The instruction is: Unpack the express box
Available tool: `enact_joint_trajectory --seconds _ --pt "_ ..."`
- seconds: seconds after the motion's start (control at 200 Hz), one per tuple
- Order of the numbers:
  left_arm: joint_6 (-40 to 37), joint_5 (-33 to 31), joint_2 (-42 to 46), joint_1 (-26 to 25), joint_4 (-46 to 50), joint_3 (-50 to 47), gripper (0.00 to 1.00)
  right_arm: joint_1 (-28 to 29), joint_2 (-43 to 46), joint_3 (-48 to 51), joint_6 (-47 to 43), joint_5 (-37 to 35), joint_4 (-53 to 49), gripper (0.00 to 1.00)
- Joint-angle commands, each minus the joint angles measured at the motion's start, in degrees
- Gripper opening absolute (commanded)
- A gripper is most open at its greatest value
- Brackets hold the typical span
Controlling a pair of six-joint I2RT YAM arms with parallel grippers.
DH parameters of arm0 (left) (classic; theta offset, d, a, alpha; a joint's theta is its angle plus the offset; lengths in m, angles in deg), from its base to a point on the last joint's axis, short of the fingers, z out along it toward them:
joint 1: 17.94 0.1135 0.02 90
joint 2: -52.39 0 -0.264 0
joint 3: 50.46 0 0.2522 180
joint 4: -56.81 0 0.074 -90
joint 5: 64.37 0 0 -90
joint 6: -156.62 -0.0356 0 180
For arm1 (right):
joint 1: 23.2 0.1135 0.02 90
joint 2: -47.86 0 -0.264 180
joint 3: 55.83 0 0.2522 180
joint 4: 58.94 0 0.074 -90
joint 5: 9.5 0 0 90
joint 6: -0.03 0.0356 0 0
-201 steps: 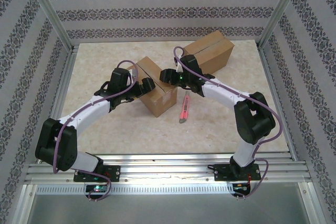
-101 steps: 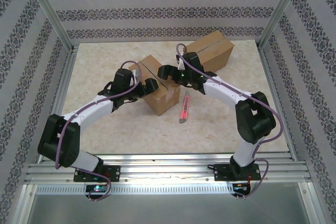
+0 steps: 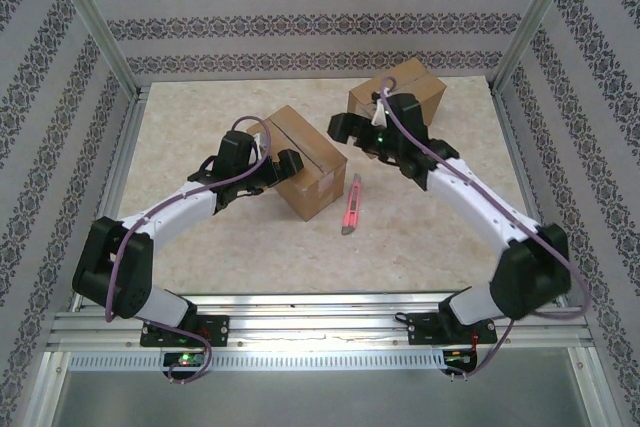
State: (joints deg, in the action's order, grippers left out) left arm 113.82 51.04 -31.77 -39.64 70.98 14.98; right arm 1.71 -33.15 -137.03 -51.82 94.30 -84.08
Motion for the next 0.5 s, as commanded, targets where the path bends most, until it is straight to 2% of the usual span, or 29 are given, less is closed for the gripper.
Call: enact_joint_trajectory --seconds 0.0,0.11,0.25,0.495 --pt "-1.0 -0.2 2.8 -0.5 0.6 2.4 1.00 0.9 4.3 4.2 -2.3 -7.7 -10.6 0.98" --pt "-3.3 -0.8 5.1 -0.6 2.6 3.8 1.00 3.7 7.7 7.9 -2.9 -13.7 -17.6 0.98" --pt "-6.6 -1.1 7.2 -0.5 5.7 7.2 1.00 7.9 8.0 12.5 -0.4 -17.7 -20.8 0.93" --pt "-11.8 -4.5 11.7 -0.5 14.0 12.2 1.00 14.2 -3.4 12.3 3.7 -18.6 -19.2 0.86"
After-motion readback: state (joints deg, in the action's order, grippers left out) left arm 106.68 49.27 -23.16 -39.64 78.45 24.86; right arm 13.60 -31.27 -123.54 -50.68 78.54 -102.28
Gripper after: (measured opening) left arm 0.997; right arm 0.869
